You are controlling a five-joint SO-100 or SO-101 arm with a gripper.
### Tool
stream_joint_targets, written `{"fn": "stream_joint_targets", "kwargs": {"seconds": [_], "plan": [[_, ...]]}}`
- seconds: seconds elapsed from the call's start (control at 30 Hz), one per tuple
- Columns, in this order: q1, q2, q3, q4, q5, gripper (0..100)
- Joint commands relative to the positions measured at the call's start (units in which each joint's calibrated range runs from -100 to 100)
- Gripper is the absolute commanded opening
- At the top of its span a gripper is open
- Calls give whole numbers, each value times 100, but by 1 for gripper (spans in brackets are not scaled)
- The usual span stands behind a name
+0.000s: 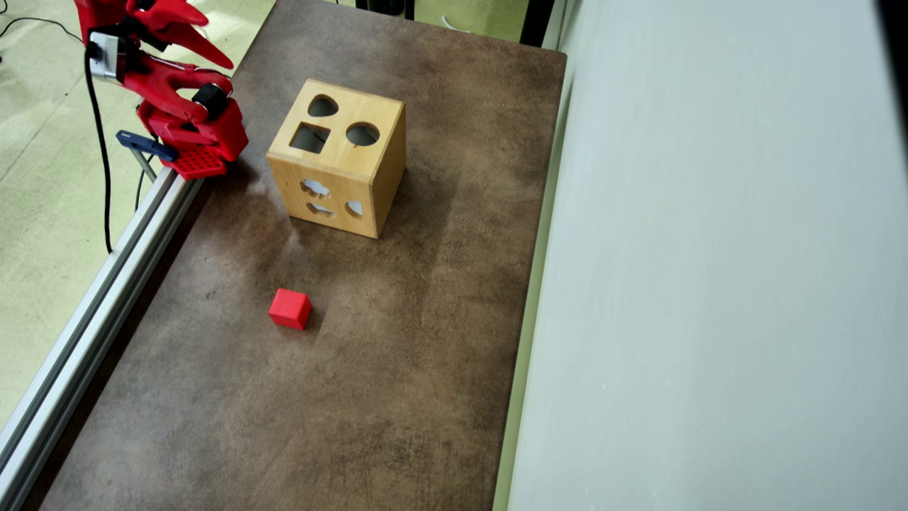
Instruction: Pick and place the red cube on the square hole
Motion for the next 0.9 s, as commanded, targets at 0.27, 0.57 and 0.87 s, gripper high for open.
{"fn": "stream_joint_targets", "kwargs": {"seconds": [0.27,0.57,0.87], "plan": [[41,2104,-2917,33,20,42],[33,2155,-3006,41,15,13],[63,3022,-3006,25,156,4]]}}
